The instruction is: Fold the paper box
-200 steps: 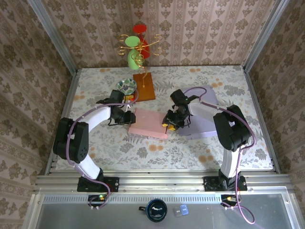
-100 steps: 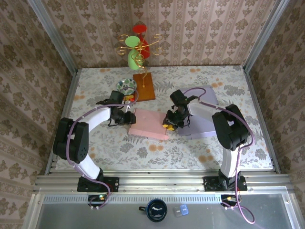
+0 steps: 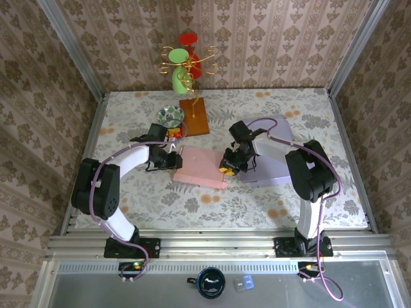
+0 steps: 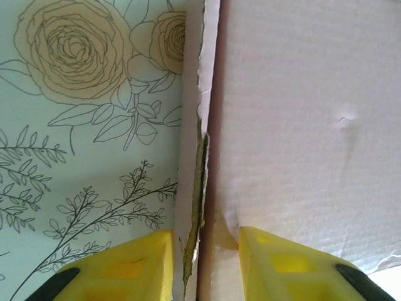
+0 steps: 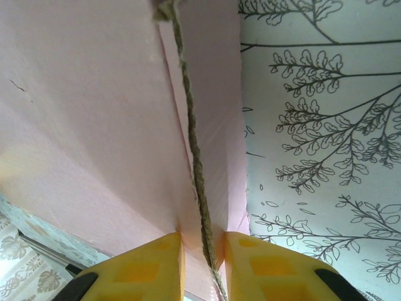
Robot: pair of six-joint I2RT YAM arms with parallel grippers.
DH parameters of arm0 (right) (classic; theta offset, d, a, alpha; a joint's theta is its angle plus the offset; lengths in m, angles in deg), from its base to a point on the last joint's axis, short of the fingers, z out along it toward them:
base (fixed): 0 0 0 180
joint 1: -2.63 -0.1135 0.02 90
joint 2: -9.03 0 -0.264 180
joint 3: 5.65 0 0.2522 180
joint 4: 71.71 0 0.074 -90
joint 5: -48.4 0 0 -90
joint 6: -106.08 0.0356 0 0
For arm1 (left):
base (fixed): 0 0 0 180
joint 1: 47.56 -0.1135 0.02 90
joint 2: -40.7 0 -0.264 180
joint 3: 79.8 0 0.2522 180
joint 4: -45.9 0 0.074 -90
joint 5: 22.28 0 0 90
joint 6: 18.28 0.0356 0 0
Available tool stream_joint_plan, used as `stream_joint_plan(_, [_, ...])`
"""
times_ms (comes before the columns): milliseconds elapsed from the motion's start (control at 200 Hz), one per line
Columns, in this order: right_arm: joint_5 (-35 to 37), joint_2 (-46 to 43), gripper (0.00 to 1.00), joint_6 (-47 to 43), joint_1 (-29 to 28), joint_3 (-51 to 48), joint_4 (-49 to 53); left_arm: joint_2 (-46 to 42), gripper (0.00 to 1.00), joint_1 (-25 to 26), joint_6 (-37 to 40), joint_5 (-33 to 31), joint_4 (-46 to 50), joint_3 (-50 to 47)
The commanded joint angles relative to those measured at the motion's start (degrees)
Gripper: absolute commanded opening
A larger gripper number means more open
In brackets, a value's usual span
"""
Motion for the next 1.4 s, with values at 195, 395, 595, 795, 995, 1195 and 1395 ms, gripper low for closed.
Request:
stream_joint_plan(195, [3.38, 3.47, 0.21, -1.07, -0.24, 0.06, 1.57, 0.21, 0.3, 0.64, 1.01, -0.07, 0.57, -0.68])
stream_joint_plan(395, [3.29, 3.53, 0.19, -1.05, -0.4, 0.22, 1.57, 0.45, 0.26, 1.26, 0.01, 0.83, -1.18, -1.19])
stream_joint_plan(595, [3.18, 3.51, 0.15, -1.17, -0.51, 0.29, 1.57, 0.28, 0.23, 1.85, -0.94, 1.01, -1.82, -1.84])
stream_joint_plan(795, [4.2, 3.26, 0.13, -2.41, -0.51, 0.85, 3.01, -0.29, 0.23, 2.44, -1.48, 0.35, -1.55, -2.72])
stream_joint_plan(995, [4.48, 2.0, 0.2, -4.44, 0.0, 1.32, 4.04, -1.26, 0.23, 2.31, -1.44, -0.51, -1.48, -4.39])
stream_joint_plan(1195, [3.26, 0.12, 0.39, -6.89, 0.54, 0.51, 1.83, -1.11, 0.22, 2.32, -1.88, -0.79, -2.06, -4.71])
stream_joint_plan(1395, [0.28, -2.35, 0.6, -6.96, 1.6, -3.51, -5.76, -1.06, 0.19, 2.32, -2.08, -1.14, -2.26, -4.97])
